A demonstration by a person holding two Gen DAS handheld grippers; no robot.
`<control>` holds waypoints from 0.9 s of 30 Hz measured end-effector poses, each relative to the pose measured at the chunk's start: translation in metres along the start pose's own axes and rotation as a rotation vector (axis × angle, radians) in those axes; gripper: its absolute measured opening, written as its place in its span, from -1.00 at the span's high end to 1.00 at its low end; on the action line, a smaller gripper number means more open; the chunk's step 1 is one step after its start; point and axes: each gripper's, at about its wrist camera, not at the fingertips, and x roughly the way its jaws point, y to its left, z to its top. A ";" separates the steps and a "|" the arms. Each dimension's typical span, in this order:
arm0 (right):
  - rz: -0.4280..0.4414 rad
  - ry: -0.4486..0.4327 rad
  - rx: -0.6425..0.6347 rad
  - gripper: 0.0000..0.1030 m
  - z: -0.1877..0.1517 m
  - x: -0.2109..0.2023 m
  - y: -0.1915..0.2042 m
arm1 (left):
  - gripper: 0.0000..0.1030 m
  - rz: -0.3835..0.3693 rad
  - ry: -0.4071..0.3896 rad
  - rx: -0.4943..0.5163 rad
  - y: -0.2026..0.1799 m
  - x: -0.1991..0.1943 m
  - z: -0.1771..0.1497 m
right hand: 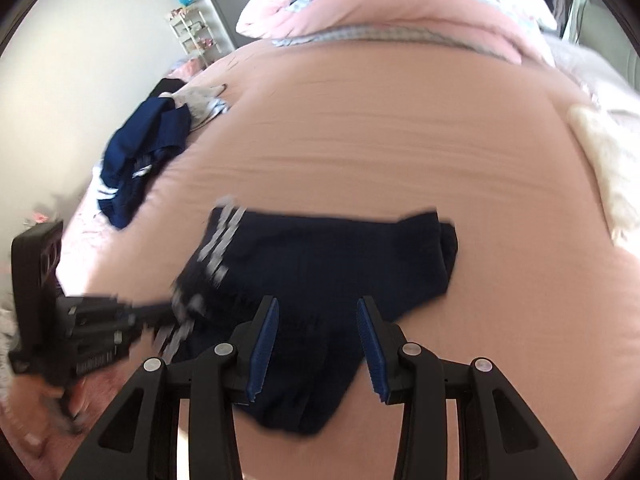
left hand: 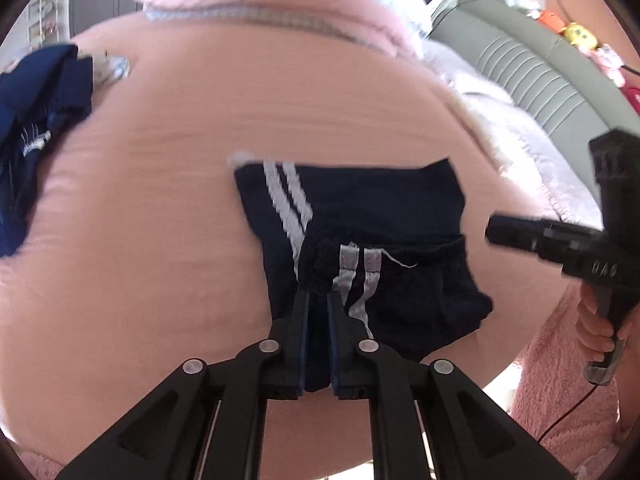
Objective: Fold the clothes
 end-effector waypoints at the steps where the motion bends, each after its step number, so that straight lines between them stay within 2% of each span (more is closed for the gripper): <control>1: 0.014 0.013 0.000 0.22 -0.004 0.000 0.000 | 0.62 0.000 -0.017 0.017 -0.001 -0.003 0.002; 2: 0.011 0.027 -0.006 0.22 -0.006 0.003 0.002 | 0.38 -0.002 -0.012 0.043 -0.002 -0.001 0.004; 4: -0.023 0.057 -0.022 0.21 -0.010 0.012 0.002 | 0.18 -0.005 -0.003 0.095 -0.005 0.002 0.008; 5: -0.040 0.075 -0.024 0.21 -0.011 0.018 0.001 | 0.18 -0.006 0.001 0.121 -0.006 0.004 0.010; 7: -0.016 0.097 -0.025 0.21 -0.009 0.028 0.001 | 0.19 -0.010 0.010 0.173 -0.009 0.008 0.015; 9: 0.016 0.101 -0.054 0.22 -0.006 0.035 0.005 | 0.47 -0.001 0.034 0.224 -0.015 0.015 0.018; 10: 0.024 0.102 -0.080 0.29 -0.004 0.039 0.009 | 0.54 0.009 0.050 0.247 -0.019 0.021 0.020; 12: 0.012 0.099 -0.110 0.45 0.005 0.044 0.012 | 0.62 0.026 0.050 0.237 -0.017 0.027 0.020; 15: -0.001 0.077 -0.140 0.60 0.019 0.048 0.015 | 0.73 -0.025 -0.023 0.134 -0.003 0.015 0.021; 18: 0.029 0.005 -0.130 0.60 0.032 0.039 0.014 | 0.73 -0.046 -0.116 0.051 0.009 0.002 0.025; 19: 0.040 -0.019 -0.125 0.60 0.036 0.037 0.013 | 0.71 -0.031 -0.117 0.040 0.012 0.004 0.026; 21: 0.070 -0.007 -0.085 0.51 0.039 0.047 0.009 | 0.70 -0.022 -0.055 0.046 0.014 0.022 0.025; 23: 0.052 0.079 -0.044 0.43 0.035 0.065 0.001 | 0.53 -0.014 0.032 0.041 0.019 0.043 0.021; 25: 0.043 0.107 -0.010 0.42 0.027 0.070 -0.007 | 0.50 -0.022 -0.005 0.042 0.020 0.033 0.018; 27: 0.050 0.059 0.024 0.42 0.021 0.058 -0.008 | 0.43 -0.022 -0.084 0.044 0.023 0.013 0.018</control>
